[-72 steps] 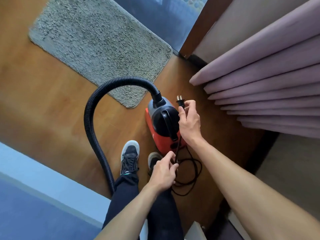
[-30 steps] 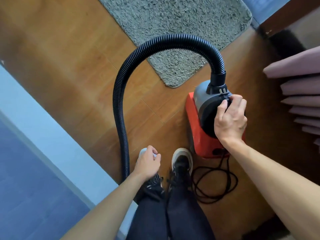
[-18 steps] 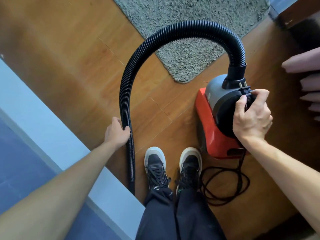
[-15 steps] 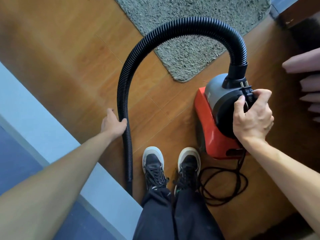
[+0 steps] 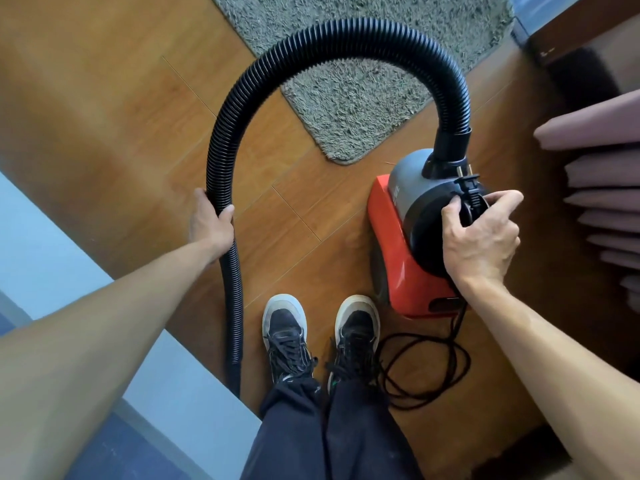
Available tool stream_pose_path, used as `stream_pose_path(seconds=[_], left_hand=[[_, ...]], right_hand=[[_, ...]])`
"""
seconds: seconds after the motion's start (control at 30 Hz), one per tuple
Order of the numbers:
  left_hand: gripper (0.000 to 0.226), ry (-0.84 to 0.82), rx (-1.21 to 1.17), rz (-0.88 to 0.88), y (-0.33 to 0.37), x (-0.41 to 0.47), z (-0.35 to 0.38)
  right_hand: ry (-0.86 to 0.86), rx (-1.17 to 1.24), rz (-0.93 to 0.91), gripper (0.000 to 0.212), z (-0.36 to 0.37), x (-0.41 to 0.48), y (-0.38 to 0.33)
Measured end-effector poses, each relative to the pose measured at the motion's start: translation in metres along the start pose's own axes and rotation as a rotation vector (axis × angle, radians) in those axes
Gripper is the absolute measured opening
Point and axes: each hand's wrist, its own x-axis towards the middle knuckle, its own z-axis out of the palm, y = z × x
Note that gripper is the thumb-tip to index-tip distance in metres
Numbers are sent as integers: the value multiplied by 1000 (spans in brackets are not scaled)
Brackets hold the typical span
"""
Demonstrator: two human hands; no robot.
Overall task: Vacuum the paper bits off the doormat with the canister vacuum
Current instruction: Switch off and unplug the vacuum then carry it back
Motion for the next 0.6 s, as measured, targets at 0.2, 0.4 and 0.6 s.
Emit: stream_pose_path(seconds=[0.2, 0.4, 0.6], left_hand=[[37, -11, -136, 90, -2, -22, -1], [36, -8, -256, 61, -3, -40, -3], [32, 19, -246, 41, 5, -57, -23]], right_hand=[[-127, 71, -4, 38, -9, 2, 0], [-162, 51, -13, 36, -11, 4, -1], [-181, 10, 9, 34, -16, 4, -9]])
